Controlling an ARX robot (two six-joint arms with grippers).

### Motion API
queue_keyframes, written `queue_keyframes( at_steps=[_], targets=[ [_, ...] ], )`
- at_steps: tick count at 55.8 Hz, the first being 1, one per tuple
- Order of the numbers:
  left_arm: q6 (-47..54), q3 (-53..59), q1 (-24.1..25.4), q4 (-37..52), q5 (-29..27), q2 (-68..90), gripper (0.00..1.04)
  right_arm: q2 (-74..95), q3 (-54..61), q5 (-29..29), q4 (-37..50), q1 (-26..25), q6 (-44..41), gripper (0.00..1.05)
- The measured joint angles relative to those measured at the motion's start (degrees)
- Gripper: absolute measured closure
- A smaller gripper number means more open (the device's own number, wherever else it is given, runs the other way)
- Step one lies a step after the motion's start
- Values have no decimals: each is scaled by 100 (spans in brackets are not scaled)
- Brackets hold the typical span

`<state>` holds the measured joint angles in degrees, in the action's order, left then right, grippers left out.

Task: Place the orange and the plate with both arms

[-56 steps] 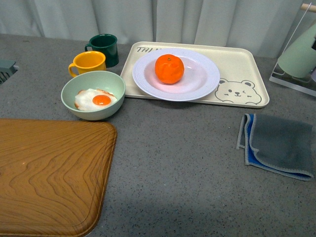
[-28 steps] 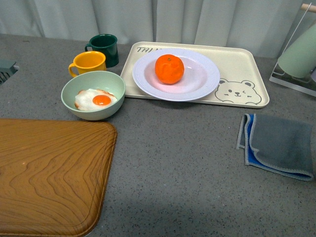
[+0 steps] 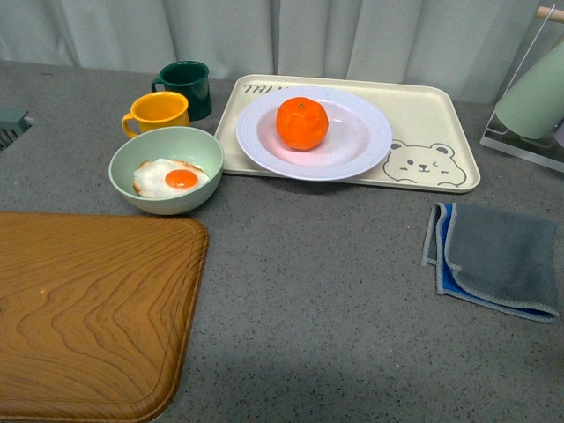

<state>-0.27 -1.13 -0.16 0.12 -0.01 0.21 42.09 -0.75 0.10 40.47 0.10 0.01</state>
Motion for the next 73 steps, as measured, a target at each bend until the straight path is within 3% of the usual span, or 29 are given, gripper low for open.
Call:
queue_keyframes(
  at_steps=[37,69,73],
  targets=[
    [0,0,2,0,0,0,7,-2238,46,0,-2065,0,0,104],
    [0,0,2,0,0,0,7,-3206,46,-2,-3023,0,0,104],
    [0,0,2,0,0,0,7,-3661,42,-2,-3630,0,0,104]
  ],
)
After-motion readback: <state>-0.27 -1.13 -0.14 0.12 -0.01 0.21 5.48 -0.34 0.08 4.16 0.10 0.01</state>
